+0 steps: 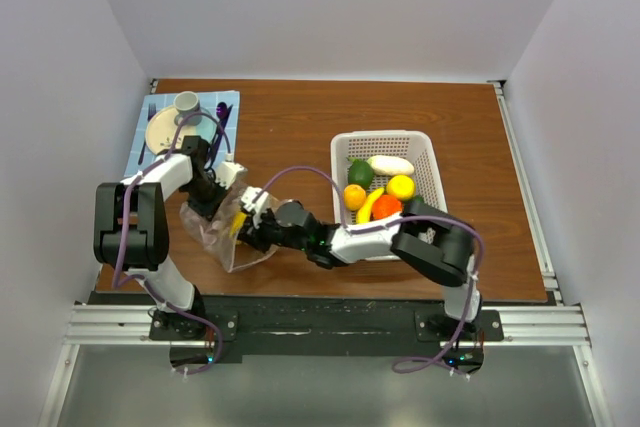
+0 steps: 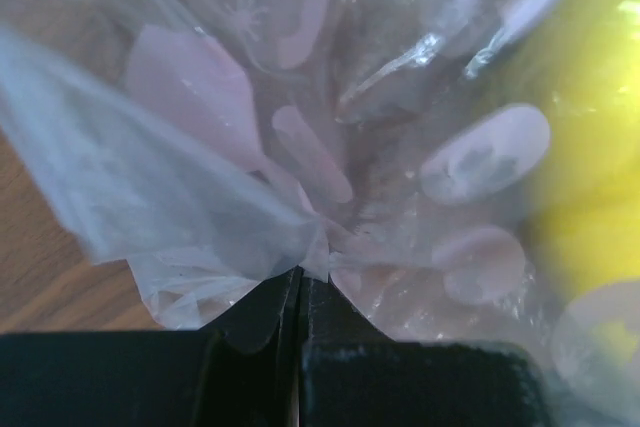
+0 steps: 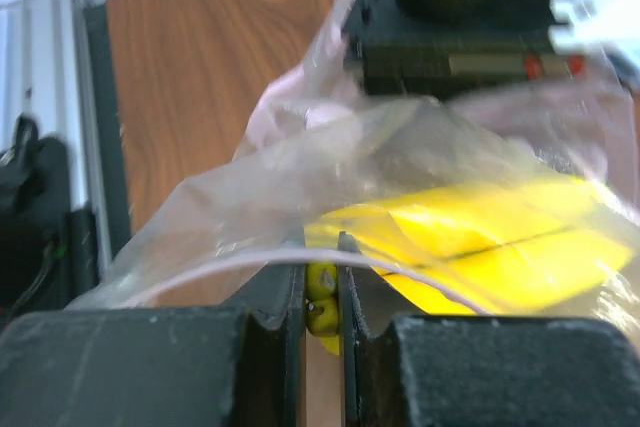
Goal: Open the zip-top bag and remove the fake food
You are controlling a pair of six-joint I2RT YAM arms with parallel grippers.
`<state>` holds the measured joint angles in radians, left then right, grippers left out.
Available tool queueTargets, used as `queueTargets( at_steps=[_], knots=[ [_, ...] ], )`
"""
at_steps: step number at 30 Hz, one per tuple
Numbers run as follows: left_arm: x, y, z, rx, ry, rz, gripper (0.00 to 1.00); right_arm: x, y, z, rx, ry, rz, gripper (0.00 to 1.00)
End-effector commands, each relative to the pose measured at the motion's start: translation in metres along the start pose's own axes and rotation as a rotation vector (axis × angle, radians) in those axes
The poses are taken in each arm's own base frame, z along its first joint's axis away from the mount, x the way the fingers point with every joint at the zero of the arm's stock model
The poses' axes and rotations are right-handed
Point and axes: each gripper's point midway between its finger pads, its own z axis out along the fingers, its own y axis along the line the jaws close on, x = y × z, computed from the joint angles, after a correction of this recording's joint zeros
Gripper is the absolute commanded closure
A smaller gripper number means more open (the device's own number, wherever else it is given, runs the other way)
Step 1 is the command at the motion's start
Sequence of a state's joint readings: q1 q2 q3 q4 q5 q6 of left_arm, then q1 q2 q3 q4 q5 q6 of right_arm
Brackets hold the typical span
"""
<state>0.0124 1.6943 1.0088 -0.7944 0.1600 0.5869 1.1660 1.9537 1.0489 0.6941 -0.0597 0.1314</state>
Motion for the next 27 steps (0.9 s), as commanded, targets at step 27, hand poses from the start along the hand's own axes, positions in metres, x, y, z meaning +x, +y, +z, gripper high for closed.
queueTargets(
  at_steps=[27],
  knots=[
    [-0.038, 0.023, -0.016, -0.065, -0.156, -0.112, 1.00, -0.181, -0.097, -0.218, 0.172, -0.174, 0.123, 1.00]
  ],
)
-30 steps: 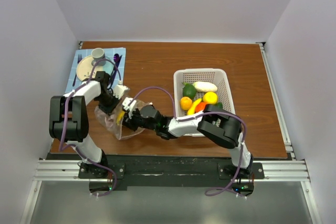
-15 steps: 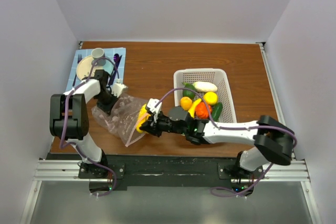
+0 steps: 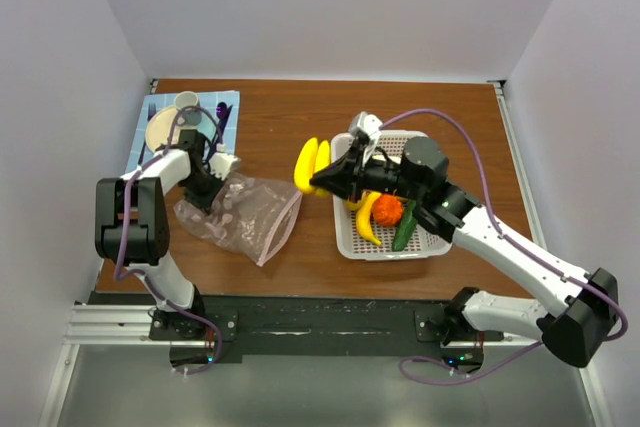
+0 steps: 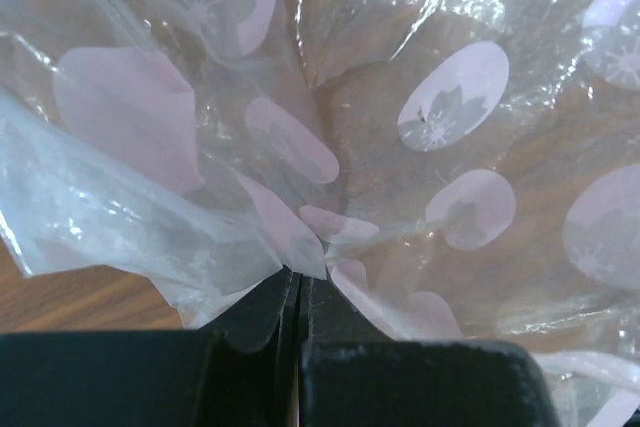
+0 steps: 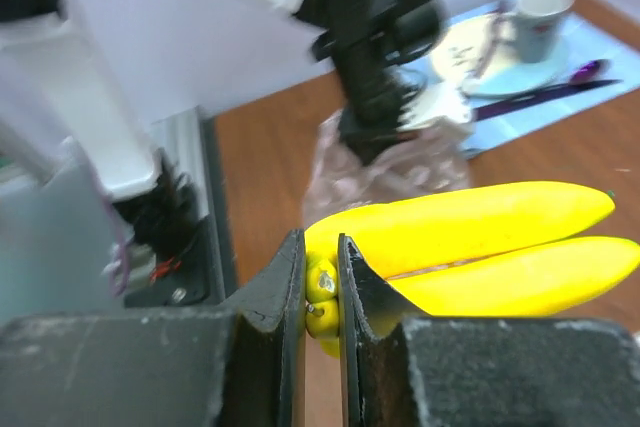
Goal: Open the zip-top bag and remove the fake food
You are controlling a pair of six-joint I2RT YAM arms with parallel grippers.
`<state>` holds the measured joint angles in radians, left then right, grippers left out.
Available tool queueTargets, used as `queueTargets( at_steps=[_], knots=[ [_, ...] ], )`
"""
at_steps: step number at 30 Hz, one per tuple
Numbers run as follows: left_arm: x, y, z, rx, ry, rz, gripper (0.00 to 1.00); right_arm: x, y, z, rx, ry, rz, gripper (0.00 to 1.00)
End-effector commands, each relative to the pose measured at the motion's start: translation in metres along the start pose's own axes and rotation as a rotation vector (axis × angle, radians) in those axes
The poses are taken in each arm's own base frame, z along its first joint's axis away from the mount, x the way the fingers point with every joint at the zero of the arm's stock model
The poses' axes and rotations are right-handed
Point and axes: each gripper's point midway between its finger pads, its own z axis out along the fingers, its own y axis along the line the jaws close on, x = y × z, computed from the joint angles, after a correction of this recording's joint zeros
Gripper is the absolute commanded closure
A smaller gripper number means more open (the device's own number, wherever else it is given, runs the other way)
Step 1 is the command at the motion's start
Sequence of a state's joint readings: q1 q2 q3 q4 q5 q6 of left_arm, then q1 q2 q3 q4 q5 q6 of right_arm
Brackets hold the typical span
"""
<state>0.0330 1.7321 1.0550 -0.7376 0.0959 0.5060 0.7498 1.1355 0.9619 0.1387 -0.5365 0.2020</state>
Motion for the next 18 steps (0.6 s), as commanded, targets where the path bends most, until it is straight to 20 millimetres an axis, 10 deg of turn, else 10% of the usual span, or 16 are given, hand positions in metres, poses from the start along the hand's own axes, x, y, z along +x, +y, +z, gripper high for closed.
queueTargets(
  at_steps=[1, 5, 7, 15, 18],
  knots=[
    [-0.031, -0.007, -0.021, 0.046, -0.156, -0.038, 0.97, -0.011, -0.071, -0.014, 0.361, -0.026, 0.032, 1.00],
    [-0.071, -0.016, -0.069, 0.106, -0.313, -0.047, 0.43, 0.020, -0.139, -0.031, 0.670, 0.008, 0.086, 1.00],
    [-0.084, -0.028, -0.091, 0.156, -0.376, -0.047, 0.01, 0.033, -0.160, -0.039, 0.775, 0.034, 0.093, 1.00],
    [-0.122, -0.048, -0.168, 0.231, -0.605, -0.005, 0.00, 0.078, -0.214, -0.087, 1.167, 0.190, 0.122, 1.00],
    [-0.125, -0.055, -0.180, 0.258, -0.641, 0.003, 0.00, 0.082, -0.223, -0.107, 1.301, 0.239, 0.124, 0.64]
  ],
)
